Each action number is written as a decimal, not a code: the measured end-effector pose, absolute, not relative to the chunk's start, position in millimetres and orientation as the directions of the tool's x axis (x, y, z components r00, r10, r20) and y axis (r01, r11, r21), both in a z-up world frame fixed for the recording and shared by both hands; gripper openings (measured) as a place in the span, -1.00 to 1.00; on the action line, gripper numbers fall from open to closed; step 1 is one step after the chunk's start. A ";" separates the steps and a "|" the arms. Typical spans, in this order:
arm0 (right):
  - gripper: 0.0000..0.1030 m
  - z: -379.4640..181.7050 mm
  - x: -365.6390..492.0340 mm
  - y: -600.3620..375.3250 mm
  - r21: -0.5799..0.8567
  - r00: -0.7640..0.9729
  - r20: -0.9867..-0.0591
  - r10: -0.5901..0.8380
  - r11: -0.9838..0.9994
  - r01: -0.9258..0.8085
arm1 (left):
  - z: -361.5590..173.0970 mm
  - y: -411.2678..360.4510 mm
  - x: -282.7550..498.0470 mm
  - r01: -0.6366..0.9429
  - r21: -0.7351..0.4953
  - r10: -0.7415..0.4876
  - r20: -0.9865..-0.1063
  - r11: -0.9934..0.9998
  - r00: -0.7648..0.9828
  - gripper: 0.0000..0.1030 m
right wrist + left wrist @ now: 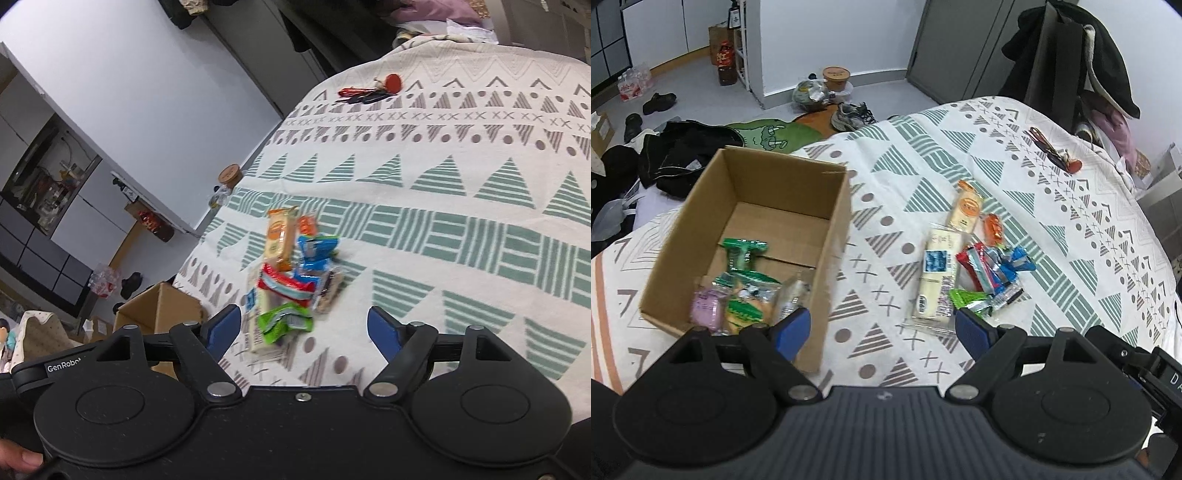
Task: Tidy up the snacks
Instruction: 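Grasp green-silver candy with left tool while right tool grasps small snack bag, then carry both snacks over the cardboard box and open both tools to drop them, then grasp white cake pack with left tool while right tool grasps blue candy pack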
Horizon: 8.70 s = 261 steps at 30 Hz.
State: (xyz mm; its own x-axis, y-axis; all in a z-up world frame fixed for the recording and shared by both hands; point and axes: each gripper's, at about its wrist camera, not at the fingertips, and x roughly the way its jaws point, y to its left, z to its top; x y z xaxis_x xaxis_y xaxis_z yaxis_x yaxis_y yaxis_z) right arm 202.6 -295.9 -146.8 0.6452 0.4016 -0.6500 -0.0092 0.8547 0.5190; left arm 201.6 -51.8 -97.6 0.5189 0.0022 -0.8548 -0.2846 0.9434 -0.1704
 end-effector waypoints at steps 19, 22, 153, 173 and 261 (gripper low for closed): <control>0.42 -192.5 231.5 -305.4 0.588 0.644 -0.635 0.427 0.808 0.044 | -139.5 -88.8 234.8 -0.273 -0.144 0.024 -0.847 0.951 0.531 0.57; 0.35 -201.9 238.9 -306.9 0.607 0.630 -0.640 0.439 0.792 0.064 | -144.0 -92.8 240.7 -0.270 -0.157 0.014 -0.842 0.950 0.540 0.46; 0.07 -110.0 239.2 -80.3 0.527 0.595 -0.597 0.537 0.823 -0.214 | -103.9 124.2 194.3 -0.483 -0.487 -0.052 -0.742 0.728 0.669 -0.50; 0.94 -109.8 210.7 -156.4 0.467 0.673 -0.610 0.419 0.876 -0.122 | -86.4 71.2 182.4 -0.519 -0.348 0.059 -0.786 0.781 0.615 0.58; 0.98 -200.4 297.2 -296.9 0.525 0.653 -0.648 0.392 0.851 0.010 | -211.1 -100.5 285.9 -0.361 -0.211 -0.006 -0.869 0.909 0.494 0.12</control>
